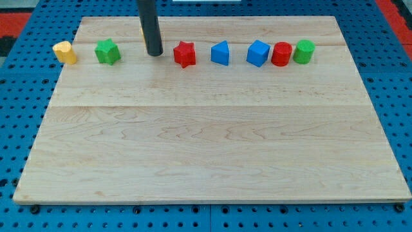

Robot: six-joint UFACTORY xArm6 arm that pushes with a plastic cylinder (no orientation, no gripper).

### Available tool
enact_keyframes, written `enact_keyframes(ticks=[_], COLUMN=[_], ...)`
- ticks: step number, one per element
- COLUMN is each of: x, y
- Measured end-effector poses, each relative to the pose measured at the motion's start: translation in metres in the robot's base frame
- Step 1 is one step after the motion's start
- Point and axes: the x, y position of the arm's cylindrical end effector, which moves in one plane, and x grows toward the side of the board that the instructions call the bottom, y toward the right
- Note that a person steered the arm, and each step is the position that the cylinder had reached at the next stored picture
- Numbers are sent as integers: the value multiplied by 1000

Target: Slide the red star slightly down

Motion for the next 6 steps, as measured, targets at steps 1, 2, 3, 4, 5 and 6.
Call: enact_keyframes(ticks=[1, 2, 3, 4, 5, 6], x=[-7, -7, -19, -23, -21, -20], y=[8, 8, 46, 118, 133, 85])
